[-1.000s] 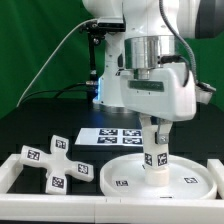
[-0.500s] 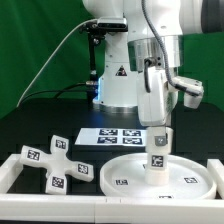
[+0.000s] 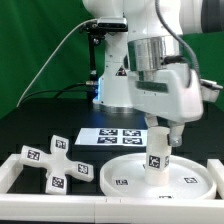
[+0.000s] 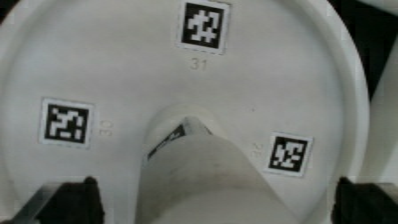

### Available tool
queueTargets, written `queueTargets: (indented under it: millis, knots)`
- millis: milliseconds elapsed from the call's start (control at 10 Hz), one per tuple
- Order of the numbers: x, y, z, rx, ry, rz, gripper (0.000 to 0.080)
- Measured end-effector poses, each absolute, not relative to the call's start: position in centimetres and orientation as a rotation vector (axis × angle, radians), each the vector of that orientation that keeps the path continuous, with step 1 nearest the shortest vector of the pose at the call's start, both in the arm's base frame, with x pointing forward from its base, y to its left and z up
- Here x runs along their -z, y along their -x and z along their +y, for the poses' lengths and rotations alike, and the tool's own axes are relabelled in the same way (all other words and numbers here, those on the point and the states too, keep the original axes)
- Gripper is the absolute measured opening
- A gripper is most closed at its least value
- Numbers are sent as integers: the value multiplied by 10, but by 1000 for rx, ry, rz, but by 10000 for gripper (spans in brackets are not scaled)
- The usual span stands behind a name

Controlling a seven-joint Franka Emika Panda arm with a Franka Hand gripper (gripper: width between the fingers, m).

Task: Assemble round table

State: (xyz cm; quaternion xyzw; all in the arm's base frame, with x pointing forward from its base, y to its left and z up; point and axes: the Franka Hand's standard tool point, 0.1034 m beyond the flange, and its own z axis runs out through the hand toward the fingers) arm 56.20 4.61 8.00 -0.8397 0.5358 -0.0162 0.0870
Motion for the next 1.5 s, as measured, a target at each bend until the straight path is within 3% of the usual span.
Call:
queueTargets:
  millis: [200,600,1000,1200,1500]
  knots:
    - [-80,-562,46,61,2578,1472,649]
    - [-82,-566,48,170,2961,583,649]
    - [-81,-566,45,188,3046,151,649]
    - [-76,-562,41,96,3051,-430,649]
    - [-76,-564,37,75,3008,-706,649]
